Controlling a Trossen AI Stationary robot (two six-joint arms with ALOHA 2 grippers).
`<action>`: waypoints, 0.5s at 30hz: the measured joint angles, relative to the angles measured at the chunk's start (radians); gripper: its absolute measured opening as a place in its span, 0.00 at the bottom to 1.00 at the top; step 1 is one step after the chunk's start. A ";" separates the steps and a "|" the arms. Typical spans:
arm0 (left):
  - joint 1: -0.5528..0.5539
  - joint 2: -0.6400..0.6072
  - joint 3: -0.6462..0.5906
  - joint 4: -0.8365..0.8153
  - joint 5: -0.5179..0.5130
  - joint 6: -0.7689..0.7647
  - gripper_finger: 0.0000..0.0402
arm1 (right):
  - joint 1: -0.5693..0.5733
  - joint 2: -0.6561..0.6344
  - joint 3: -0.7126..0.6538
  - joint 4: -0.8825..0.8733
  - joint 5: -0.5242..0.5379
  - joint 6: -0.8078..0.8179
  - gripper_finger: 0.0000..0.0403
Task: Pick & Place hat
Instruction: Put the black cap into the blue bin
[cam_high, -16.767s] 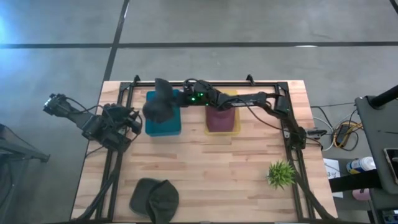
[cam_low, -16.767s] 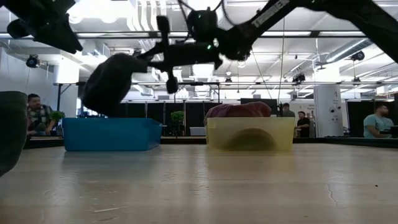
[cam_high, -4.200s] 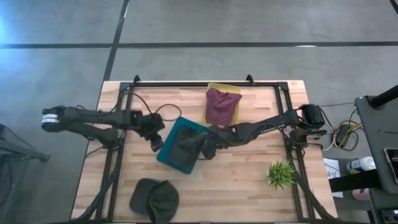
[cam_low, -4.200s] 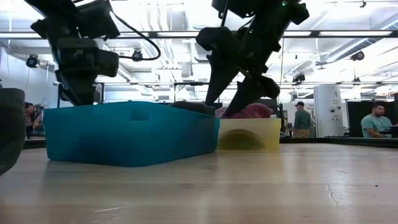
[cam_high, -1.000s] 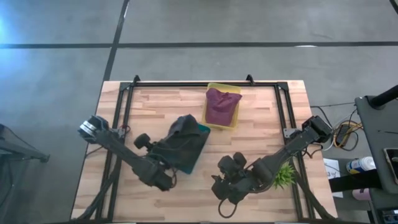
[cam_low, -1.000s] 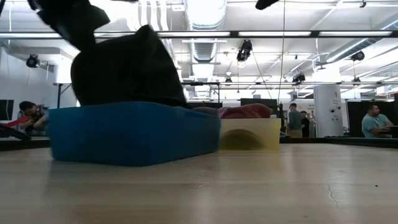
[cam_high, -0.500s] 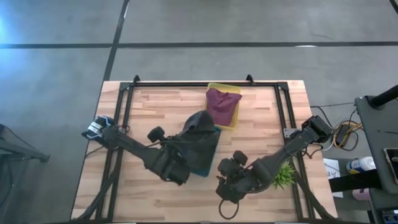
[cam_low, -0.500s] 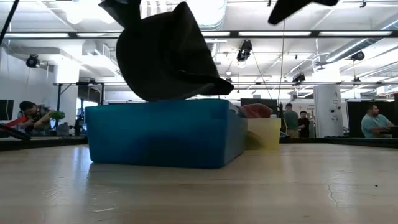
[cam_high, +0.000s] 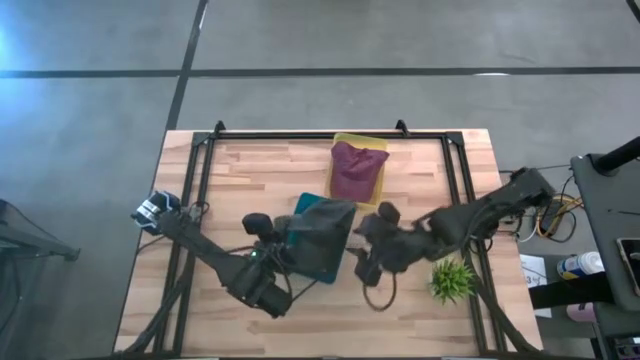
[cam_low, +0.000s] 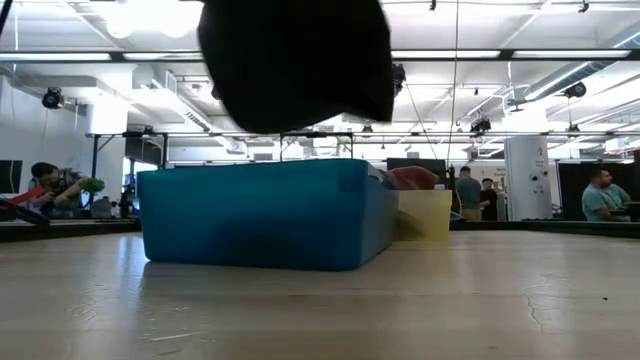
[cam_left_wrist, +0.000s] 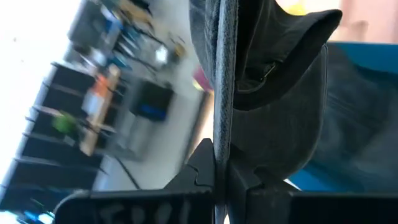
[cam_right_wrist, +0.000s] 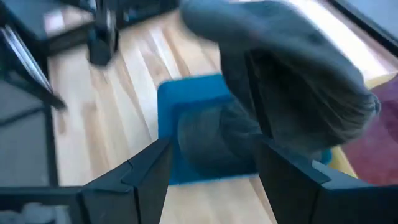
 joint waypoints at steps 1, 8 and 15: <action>-0.001 0.000 -0.005 0.000 -0.040 0.022 0.01 | -0.014 -0.021 0.000 0.005 -0.002 0.001 0.54; 0.051 0.002 -0.072 0.000 -0.340 0.247 0.01 | -0.101 -0.109 -0.014 0.098 -0.054 0.502 0.54; 0.118 0.000 -0.095 0.000 -0.416 0.268 0.03 | -0.109 -0.121 -0.022 0.118 -0.030 0.687 0.54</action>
